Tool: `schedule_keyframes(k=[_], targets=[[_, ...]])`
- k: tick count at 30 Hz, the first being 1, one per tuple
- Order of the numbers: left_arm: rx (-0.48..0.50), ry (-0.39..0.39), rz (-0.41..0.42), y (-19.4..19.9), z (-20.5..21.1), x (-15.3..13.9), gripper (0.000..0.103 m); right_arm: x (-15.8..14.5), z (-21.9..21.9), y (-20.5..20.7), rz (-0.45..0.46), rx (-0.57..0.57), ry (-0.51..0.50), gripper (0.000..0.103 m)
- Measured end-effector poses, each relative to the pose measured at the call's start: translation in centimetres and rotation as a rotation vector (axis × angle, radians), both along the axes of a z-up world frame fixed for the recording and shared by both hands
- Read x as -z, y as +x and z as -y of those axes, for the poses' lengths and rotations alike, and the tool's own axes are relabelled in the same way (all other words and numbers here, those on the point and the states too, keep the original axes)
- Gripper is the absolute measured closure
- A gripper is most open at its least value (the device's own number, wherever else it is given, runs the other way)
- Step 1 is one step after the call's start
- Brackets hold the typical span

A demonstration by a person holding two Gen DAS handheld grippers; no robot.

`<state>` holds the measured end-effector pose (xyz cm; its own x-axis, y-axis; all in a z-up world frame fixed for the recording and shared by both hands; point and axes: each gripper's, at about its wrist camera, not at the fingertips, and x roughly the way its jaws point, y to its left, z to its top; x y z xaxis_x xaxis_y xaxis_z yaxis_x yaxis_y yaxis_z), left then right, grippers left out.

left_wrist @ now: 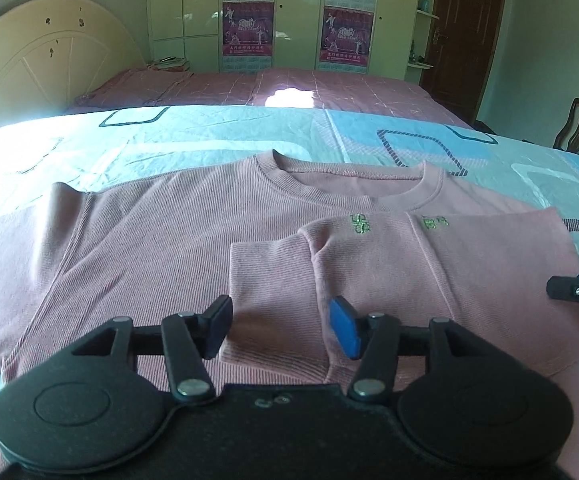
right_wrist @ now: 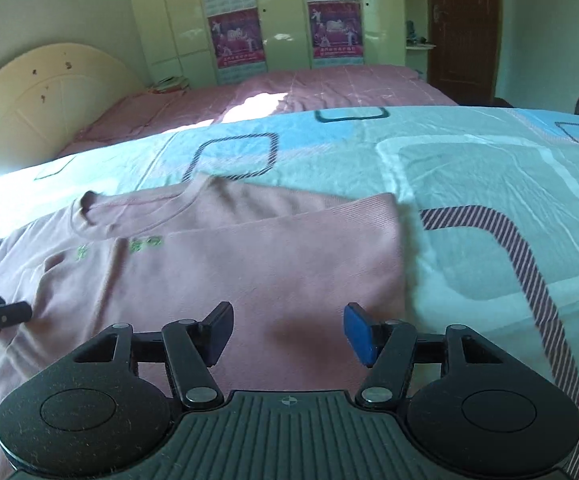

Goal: Fold small clothes

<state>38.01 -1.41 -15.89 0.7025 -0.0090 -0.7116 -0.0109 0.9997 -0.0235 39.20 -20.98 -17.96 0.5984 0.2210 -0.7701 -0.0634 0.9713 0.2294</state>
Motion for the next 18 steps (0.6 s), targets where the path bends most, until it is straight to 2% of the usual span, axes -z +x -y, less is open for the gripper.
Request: schedule_keyframes(k=[4,5,6,7,8,10,14,18], targets=[[-0.012,0.001,-0.015,-1.1,-0.2,-0.4,0.05,1.0,-1.4,-0.2,-0.011,0.014,-0.042,0.042],[-0.015,0.002,-0.015,-1.5,-0.3,-0.6,0.05,1.1,-1.7,-0.1,-0.012,0.016,-0.048,0.037],[-0.019,0.002,-0.015,-1.8,-0.3,-0.8,0.05,1.1,-1.9,-0.1,-0.016,0.011,-0.046,0.029],[-0.025,-0.001,-0.015,-2.2,-0.4,-1.2,0.049,1.4,-2.3,0.2,-0.035,-0.008,-0.045,0.006],[-0.03,-0.004,-0.014,-2.7,-0.6,-1.5,0.049,1.7,-2.7,0.3,-0.054,-0.025,-0.061,0.0],[-0.037,-0.001,-0.006,-3.6,-0.9,-2.3,0.048,2.0,-3.8,0.0,-0.041,-0.038,-0.12,0.0],[-0.055,0.017,0.008,-5.7,-2.2,-3.9,0.045,2.4,-3.6,0.2,-0.039,0.001,-0.097,0.0],[-0.108,0.012,0.006,-7.6,-4.4,-5.0,0.042,2.4,-3.7,0.0,-0.035,-0.006,-0.108,0.0]])
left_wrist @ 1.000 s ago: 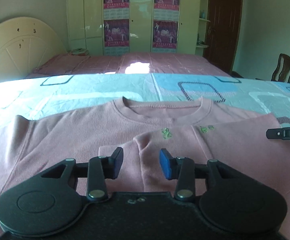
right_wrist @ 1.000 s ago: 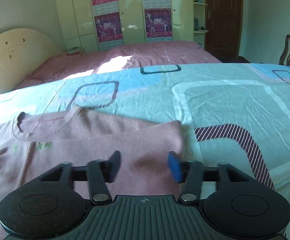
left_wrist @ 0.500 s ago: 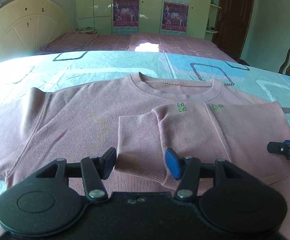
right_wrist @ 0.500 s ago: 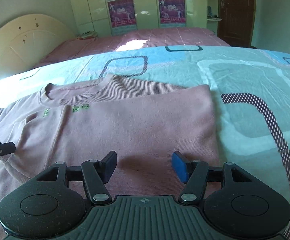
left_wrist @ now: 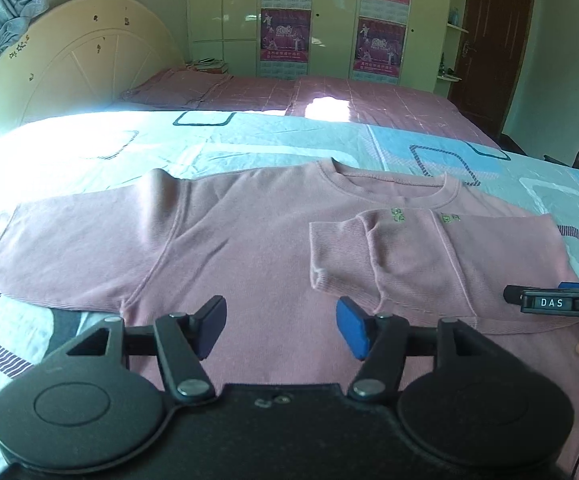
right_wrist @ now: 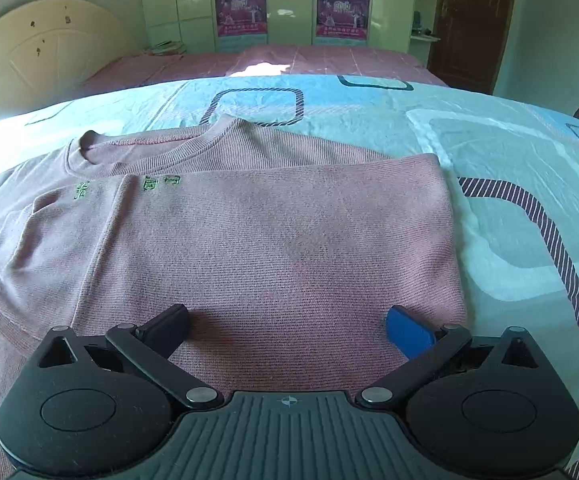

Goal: Fold small clothes

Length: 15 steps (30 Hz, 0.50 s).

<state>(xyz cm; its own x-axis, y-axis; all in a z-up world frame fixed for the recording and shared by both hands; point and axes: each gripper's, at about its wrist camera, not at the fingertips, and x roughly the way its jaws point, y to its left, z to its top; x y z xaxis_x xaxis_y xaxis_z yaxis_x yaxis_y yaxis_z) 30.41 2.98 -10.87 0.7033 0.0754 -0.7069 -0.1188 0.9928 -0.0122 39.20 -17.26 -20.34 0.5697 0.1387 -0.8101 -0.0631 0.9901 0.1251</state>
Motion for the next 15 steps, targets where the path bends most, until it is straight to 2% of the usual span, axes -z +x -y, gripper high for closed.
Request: schedule_keyframes(k=[4,7,15], targets=[[-0.059,-0.016,-0.001,-1.6,-3.3,-0.8,0.041,-0.9,-0.9,-0.8,-0.003,0.016,-0.022,0.0],[-0.091,-0.031,-0.005,-2.3,-6.1,-0.7,0.039,-2.4,-2.2,-2.1,0.012,0.005,0.056,0.0],[-0.199,-0.085,-0.035,-2.8,-15.0,0.8,0.038,-6.6,-10.4,-3.7,0.108,-0.047,0.073,0.001]])
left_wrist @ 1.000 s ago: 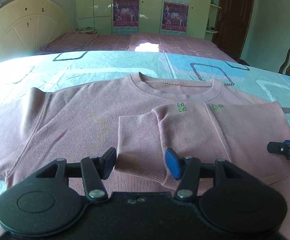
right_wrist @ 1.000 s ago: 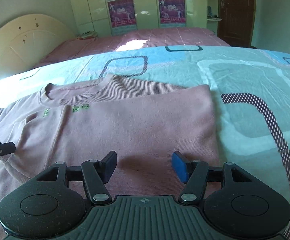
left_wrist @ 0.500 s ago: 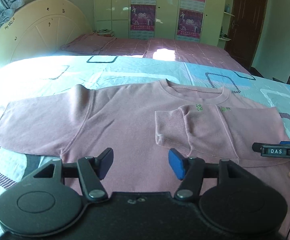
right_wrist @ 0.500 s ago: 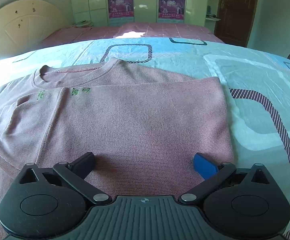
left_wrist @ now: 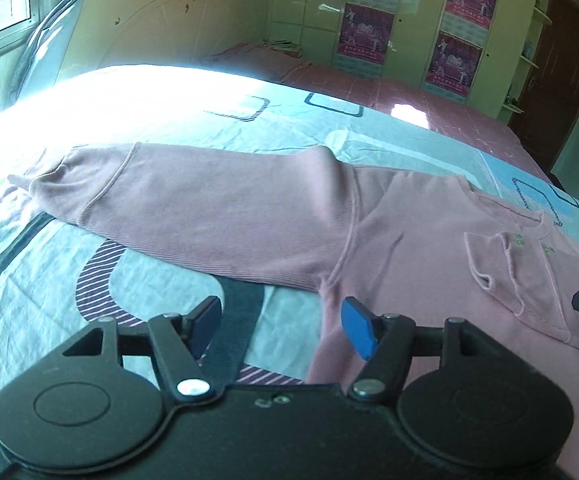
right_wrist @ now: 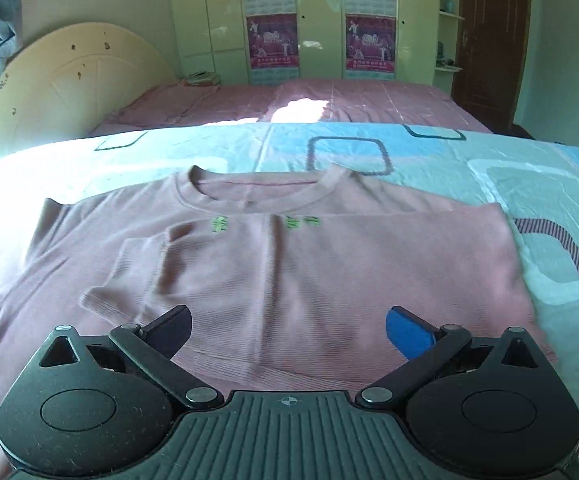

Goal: Fold small clothes

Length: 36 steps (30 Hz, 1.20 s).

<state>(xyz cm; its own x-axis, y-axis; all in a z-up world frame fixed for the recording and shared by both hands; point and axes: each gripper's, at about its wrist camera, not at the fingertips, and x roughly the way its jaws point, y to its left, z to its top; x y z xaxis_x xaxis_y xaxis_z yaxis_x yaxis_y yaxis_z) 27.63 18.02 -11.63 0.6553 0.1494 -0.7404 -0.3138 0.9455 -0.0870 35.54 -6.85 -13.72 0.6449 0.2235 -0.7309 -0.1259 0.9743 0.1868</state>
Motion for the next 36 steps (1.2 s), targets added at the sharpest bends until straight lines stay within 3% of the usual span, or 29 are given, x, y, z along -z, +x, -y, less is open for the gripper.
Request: schedule_keyframes(k=[1,3,4,5,16,22,25,28,30,32,34,35,36], targets=[[-0.013,-0.004,-0.001,0.0,-1.1,0.1,0.038,-0.2,-1.0,0.0,0.005,-0.002,0.002,0.001],[-0.042,-0.018,0.002,-0.1,-3.6,0.3,0.038,-0.1,-2.8,0.3,-0.016,-0.014,0.004,0.017],[-0.063,-0.028,0.003,0.0,-5.2,0.4,0.038,0.0,-3.3,0.4,-0.029,-0.012,0.015,0.033],[-0.083,-0.039,0.002,0.0,-6.6,0.5,0.038,0.1,-3.8,0.6,-0.042,-0.007,0.029,0.035],[-0.362,-0.129,0.029,1.1,-20.9,2.7,0.04,-0.6,-6.8,2.0,-0.043,0.07,0.017,0.034],[-0.402,-0.145,0.081,2.8,-24.2,3.8,0.043,1.0,-7.6,2.6,-0.09,0.091,-0.017,0.034],[-0.411,-0.144,0.104,3.5,-24.8,4.1,0.054,1.0,-7.8,2.6,-0.06,0.111,-0.047,0.035],[-0.431,-0.118,0.12,3.7,-25.2,4.2,0.076,3.1,-8.4,3.4,-0.161,0.082,-0.074,0.035],[-0.44,-0.138,0.139,3.6,-25.5,4.2,0.09,3.6,-8.4,3.4,-0.164,0.084,-0.072,0.035],[-0.426,-0.126,0.157,3.5,-25.1,3.8,0.092,2.9,-7.8,3.2,-0.142,0.109,-0.028,0.035],[-0.366,-0.086,0.192,3.6,-23.7,2.6,0.093,2.1,-7.9,2.8,-0.081,0.135,-0.061,0.035],[-0.333,-0.08,0.21,3.7,-22.8,1.9,0.093,2.5,-8.2,3.0,-0.099,0.12,-0.083,0.034],[-0.299,-0.079,0.229,3.8,-21.9,1.2,0.093,3.5,-8.4,3.5,-0.175,0.075,-0.077,0.034]])
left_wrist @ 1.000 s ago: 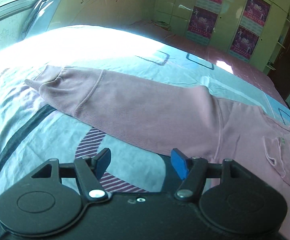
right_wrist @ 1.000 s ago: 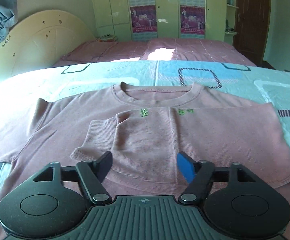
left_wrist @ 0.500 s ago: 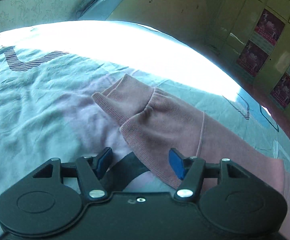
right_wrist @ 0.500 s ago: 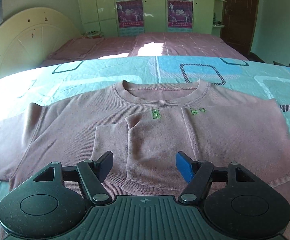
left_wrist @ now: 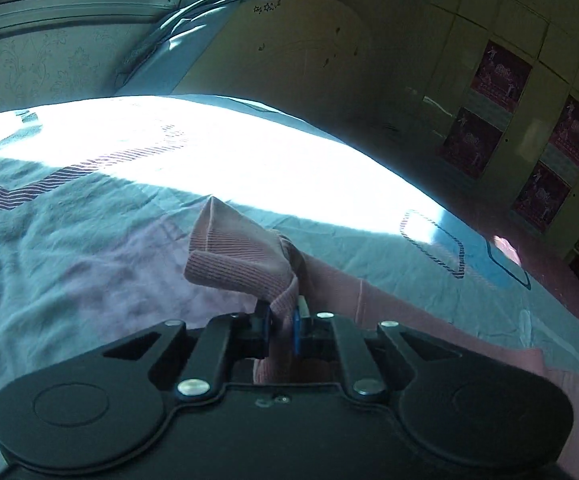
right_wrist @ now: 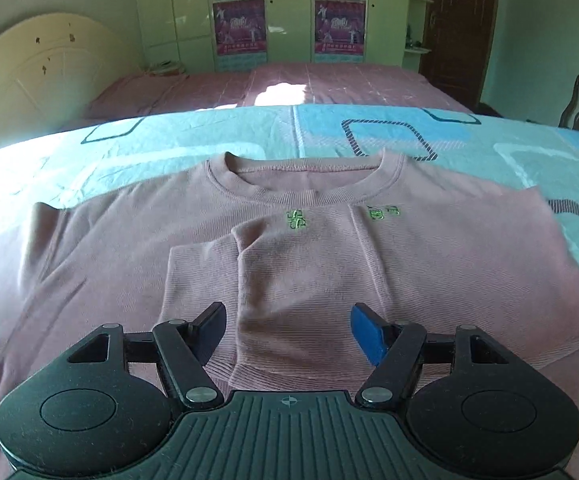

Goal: Fold small clothes

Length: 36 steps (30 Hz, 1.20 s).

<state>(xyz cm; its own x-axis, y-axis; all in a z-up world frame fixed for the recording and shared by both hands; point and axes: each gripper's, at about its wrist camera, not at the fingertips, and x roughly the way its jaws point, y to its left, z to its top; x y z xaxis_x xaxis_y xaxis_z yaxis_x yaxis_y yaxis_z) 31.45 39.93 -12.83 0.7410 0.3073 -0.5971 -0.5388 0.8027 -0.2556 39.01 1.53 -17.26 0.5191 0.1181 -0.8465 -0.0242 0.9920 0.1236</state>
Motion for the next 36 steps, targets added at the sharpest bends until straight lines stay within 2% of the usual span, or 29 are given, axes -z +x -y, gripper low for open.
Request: schedule_keyframes(k=[3,6,11,16,19,21,22,24,25,26,27,31,36], targets=[[0.134,0.025,0.067,0.9,4.1,-2.8,0.093,-0.9,1.1,-0.5,0.045,0.043,0.056,0.035],[0.286,0.017,0.124,2.0,9.5,-5.4,0.093,-2.1,2.6,-1.0,0.073,0.07,0.113,0.034],[0.543,-0.018,0.168,3.9,21.0,-7.0,0.093,-3.9,5.8,-2.4,0.11,0.074,0.151,0.034],[0.761,-0.023,0.12,6.1,33.3,-4.8,0.093,-4.5,11.1,-3.8,0.118,0.126,0.174,0.034],[0.877,0.019,0.014,7.3,39.6,-1.5,0.092,-4.2,13.9,-4.2,0.105,0.149,0.179,0.034],[0.918,0.052,-0.047,7.5,42.0,0.4,0.083,-4.0,15.2,-4.5,0.094,0.154,0.196,0.034],[0.929,0.071,-0.081,7.3,43.0,1.2,0.08,-4.0,15.7,-4.6,0.095,0.157,0.204,0.034],[0.939,0.08,-0.096,6.9,43.5,1.7,0.073,-4.0,16.3,-4.7,0.097,0.156,0.22,0.033],[0.942,0.082,-0.093,6.7,43.1,1.8,0.069,-3.9,16.5,-4.7,0.099,0.153,0.23,0.024],[0.937,0.095,-0.087,6.5,43.0,1.6,0.058,-4.0,16.6,-4.7,0.105,0.151,0.237,0.013],[0.923,0.116,-0.074,5.9,42.8,1.2,0.047,-4.0,16.6,-4.8,0.116,0.146,0.246,0.013],[0.854,0.206,-0.043,3.7,40.4,-0.4,0.044,-3.5,15.4,-4.3,0.083,0.092,0.305,0.013],[0.688,0.271,-0.093,2.2,34.6,-0.3,0.044,-1.6,13.8,-3.7,-0.018,0.084,0.41,0.013]])
